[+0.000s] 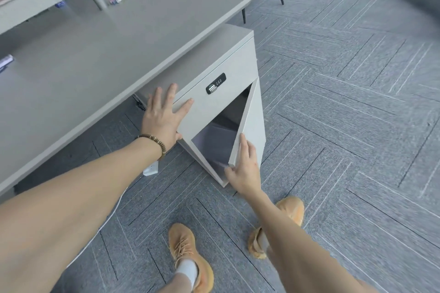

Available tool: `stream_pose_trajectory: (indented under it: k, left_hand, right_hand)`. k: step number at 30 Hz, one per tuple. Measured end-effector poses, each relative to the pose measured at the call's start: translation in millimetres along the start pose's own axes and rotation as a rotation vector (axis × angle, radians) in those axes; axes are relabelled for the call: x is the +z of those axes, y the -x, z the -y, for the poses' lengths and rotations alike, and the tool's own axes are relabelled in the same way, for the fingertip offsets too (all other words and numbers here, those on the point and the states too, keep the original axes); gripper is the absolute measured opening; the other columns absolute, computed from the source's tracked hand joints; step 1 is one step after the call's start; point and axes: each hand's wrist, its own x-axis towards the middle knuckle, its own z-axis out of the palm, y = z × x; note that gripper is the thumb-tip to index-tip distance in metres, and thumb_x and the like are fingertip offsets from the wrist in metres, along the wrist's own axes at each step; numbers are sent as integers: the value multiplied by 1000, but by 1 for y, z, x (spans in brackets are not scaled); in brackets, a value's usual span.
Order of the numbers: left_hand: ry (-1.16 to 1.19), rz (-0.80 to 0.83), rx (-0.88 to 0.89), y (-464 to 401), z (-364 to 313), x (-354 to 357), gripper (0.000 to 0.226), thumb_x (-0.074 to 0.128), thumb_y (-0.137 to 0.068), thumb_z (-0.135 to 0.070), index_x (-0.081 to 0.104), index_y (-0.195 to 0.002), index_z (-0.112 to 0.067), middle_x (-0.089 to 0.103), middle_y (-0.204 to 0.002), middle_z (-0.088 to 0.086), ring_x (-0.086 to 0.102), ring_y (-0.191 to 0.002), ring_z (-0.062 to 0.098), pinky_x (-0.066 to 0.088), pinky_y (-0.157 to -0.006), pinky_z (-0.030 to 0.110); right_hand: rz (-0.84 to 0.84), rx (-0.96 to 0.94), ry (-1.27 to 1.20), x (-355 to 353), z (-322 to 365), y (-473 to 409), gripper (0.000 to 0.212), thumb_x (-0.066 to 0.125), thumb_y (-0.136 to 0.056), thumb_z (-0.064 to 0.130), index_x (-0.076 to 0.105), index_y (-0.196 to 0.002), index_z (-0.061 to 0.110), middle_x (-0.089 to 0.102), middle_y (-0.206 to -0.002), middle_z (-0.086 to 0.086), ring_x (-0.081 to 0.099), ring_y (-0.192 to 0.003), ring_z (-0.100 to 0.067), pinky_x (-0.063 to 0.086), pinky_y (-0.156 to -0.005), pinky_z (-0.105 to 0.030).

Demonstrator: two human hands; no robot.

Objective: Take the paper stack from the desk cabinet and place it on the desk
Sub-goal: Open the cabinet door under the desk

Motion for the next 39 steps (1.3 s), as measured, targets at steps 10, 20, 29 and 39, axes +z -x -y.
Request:
stream_pose_trajectory:
  k: [10,20,29,39]
  left_hand:
    - [66,73,-54,12,-10,-25,111,88,-60,-49,26,-151,-35,1,-165,9,10,-147,44,43,-107,47]
    - [117,58,-85,11,-14,-22,107,85,-62,-50,29,-151,-33,0,-165,12,8,-146,49,30,-116,51]
    - [85,67,-86,7,-15,-18,106,82,-64,-54,27,-152,-33,1,-165,15,9,-146,52,18,-121,55]
    - [134,46,-113,6,-16,-13,101,82,-62,-51,33,-149,-34,5,-164,13,8,-146,50,15,-122,55]
  right_hand:
    - [83,76,142,-88,-21,14,100,53,-74,7,11,-156,47,47,-148,1,65,-105,-30,57,-81,-46]
    - [20,157,825,-157,-18,-25,68,67,-85,13,37,-145,15,50,-136,-15,50,-127,-35,40,-107,-50]
    - [57,232,859,-147,-34,-49,112,33,-83,80,-8,-161,11,9,-170,-15,9,-156,-38,4,-116,-71]
    - [-73,163,898,-182,-45,-55,84,49,-90,54,22,-158,13,29,-161,-18,23,-151,-35,13,-122,-60]
